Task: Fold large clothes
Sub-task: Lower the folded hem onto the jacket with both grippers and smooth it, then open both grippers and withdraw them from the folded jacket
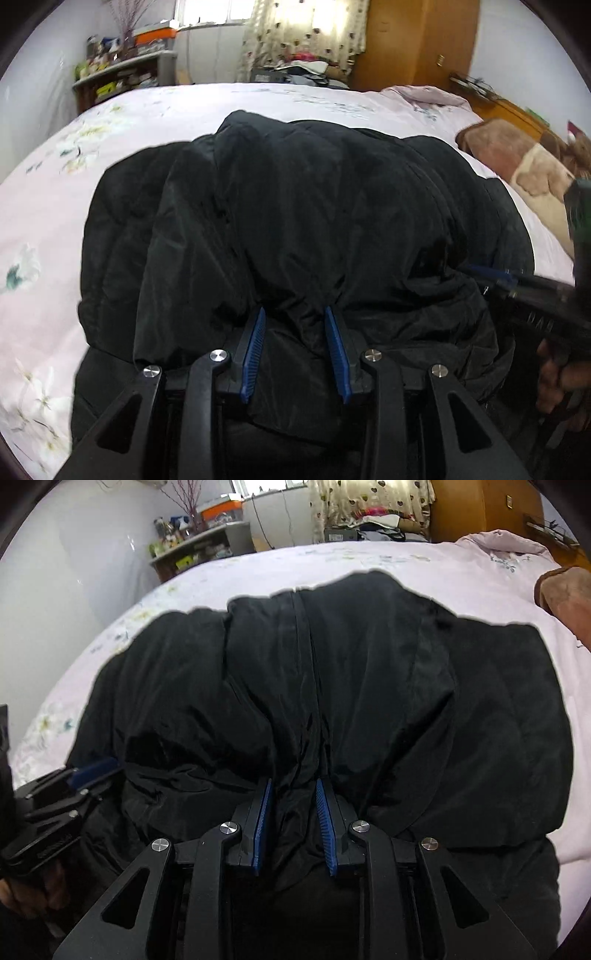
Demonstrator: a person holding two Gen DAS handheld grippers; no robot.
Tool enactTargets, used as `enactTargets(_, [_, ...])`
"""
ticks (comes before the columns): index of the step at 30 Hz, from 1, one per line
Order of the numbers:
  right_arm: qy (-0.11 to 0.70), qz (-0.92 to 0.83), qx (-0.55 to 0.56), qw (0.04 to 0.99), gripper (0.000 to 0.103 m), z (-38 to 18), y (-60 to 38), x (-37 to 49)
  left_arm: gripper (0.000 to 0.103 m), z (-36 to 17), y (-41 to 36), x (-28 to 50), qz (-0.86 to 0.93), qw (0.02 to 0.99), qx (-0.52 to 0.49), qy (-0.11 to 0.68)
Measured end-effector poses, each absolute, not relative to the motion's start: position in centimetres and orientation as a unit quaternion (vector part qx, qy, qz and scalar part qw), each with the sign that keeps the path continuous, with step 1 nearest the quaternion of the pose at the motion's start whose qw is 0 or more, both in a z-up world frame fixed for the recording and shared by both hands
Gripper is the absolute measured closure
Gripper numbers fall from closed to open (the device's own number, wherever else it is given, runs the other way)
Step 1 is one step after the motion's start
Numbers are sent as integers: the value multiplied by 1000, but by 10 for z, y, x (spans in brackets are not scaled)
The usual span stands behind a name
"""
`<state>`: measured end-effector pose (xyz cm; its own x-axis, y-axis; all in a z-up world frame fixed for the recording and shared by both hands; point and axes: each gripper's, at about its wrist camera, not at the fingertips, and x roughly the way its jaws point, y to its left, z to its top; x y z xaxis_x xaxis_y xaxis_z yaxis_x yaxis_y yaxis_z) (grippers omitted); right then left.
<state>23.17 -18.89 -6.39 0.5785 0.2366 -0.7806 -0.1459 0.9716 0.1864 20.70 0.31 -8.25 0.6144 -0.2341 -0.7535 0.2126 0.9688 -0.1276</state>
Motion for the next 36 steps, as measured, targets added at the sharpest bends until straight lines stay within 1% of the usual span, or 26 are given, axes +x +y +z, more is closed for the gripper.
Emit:
enactTargets(4, [454, 108, 42, 883, 79, -67, -186, 237, 66, -82, 3, 208, -122, 895, -21, 429])
enactTargets(7, [461, 109, 35, 880, 79, -46, -188, 230, 67, -58, 10, 203, -134, 888, -21, 439])
enactTargets(8, [454, 109, 36, 884, 79, -38, -190, 228, 67, -46, 12, 205, -138, 893, -25, 428])
enactTargets(11, [393, 110, 46, 912, 77, 4, -198, 224, 67, -14, 16, 211, -140, 915, -15, 377])
enactTargets(13, [381, 103, 51, 917, 77, 13, -204, 239, 67, -7, 16, 231, -123, 927, -1, 356])
enactTargets(14, [380, 91, 45, 919, 77, 12, -206, 248, 67, -12, 19, 243, -112, 927, 6, 357])
enactTargets(17, [406, 50, 36, 912, 77, -10, -217, 278, 67, -49, 28, 273, -85, 908, -13, 409])
enactTargets(19, [430, 48, 29, 901, 77, -40, -223, 284, 66, -72, 30, 274, -91, 906, -9, 413])
enactTargets(20, [427, 52, 26, 902, 77, -43, -224, 284, 66, -76, 29, 272, -92, 906, -8, 414])
enactTargets(23, [423, 50, 13, 905, 77, -42, -219, 281, 67, -68, 31, 267, -86, 904, -14, 418])
enactTargets(25, [425, 41, 18, 904, 77, -25, -222, 279, 68, -51, 31, 260, -91, 905, -23, 416])
enactTargets(27, [401, 56, 30, 914, 77, -2, -219, 262, 68, -32, 33, 241, -113, 910, -45, 397])
enactTargets(29, [387, 80, 43, 918, 77, 8, -208, 239, 68, -22, 31, 216, -140, 911, -58, 385])
enactTargets(32, [403, 119, 45, 906, 77, -4, -182, 212, 68, -37, 18, 191, -165, 899, -48, 402])
enactTargets(34, [433, 129, 37, 892, 77, -28, -170, 209, 67, -63, 12, 188, -162, 885, -39, 434])
enactTargets(36, [459, 119, 11, 880, 77, -56, -164, 212, 67, -82, 10, 189, -157, 883, -28, 441])
